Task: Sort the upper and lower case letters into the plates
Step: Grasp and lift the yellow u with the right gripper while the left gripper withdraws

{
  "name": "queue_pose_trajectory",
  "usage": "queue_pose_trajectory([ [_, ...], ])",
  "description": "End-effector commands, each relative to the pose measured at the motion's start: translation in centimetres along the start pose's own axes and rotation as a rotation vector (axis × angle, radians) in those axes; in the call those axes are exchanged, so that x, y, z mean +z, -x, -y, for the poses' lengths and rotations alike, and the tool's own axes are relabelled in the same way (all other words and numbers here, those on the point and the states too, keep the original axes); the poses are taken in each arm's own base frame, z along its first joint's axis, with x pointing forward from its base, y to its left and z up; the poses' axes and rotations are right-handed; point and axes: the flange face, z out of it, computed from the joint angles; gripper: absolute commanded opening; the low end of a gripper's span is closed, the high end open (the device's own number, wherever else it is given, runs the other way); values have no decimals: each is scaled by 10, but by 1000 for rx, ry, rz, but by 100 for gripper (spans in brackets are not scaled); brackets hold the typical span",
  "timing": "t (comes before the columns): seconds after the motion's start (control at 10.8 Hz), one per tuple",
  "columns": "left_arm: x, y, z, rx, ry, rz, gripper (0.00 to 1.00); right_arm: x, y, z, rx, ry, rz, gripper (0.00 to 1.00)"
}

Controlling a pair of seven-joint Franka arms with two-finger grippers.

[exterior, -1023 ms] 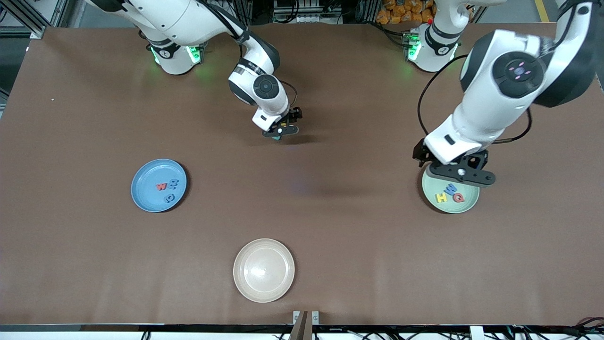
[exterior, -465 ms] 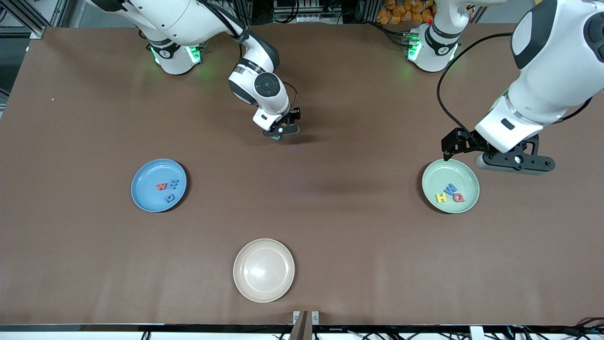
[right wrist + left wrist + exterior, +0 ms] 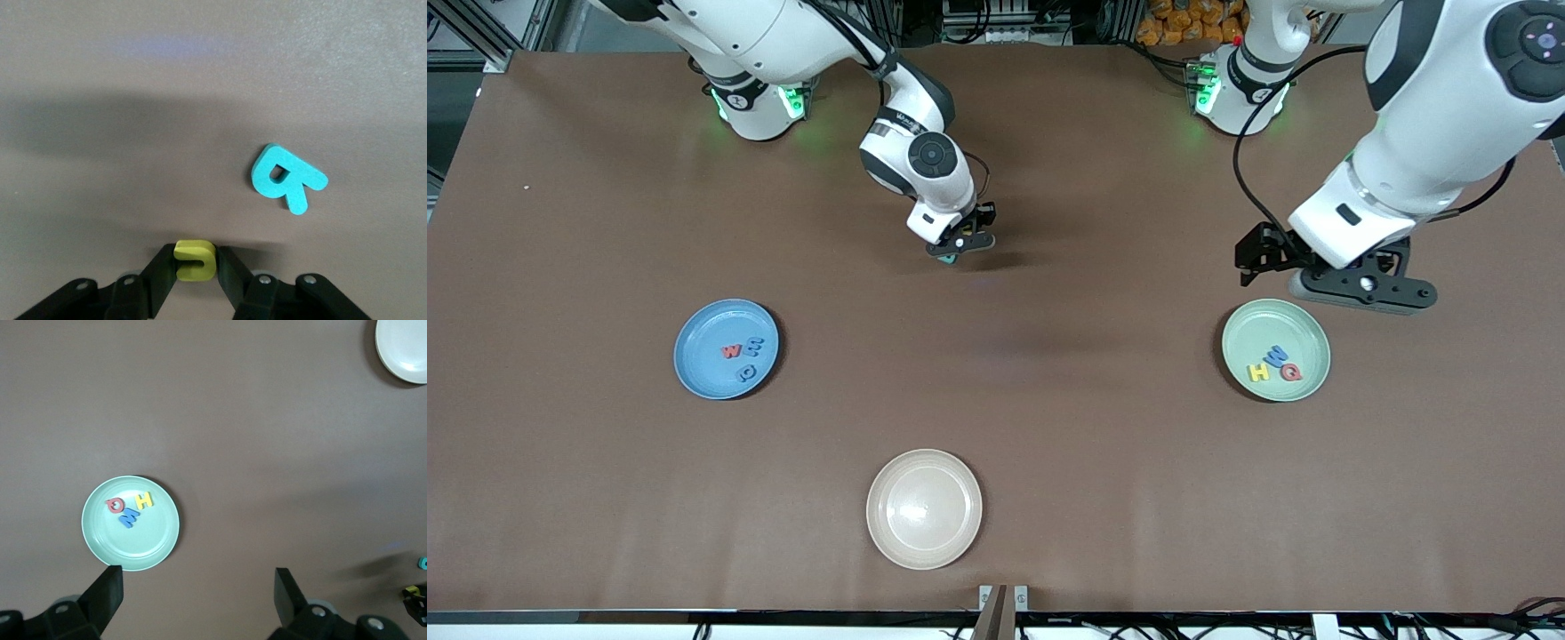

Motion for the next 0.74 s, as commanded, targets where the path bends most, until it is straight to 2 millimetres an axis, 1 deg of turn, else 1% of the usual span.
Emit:
queue_pose_trajectory([
  [0.0,1,-1,-3,18,-21,10,100,11,-3,-9,4,23,-3,19],
  [0.09,1,-1,-1,16,-19,11,100,10,-5,-10,6,22,-5,9],
  [0.19,3,-1,-4,19,-13,14,100,8,-7,-12,11,21,-6,2],
  [0.37,6,1,-9,29,-10,23,100,-2,-15,-17,28,20,-15,0],
  [0.56,10,1,-11,32,-8,29,100,-27,-28,-21,42,15,-46,0],
  [0.65,11,3,-12,38,-9,34,100,-44,-34,-25,60,15,-52,0],
])
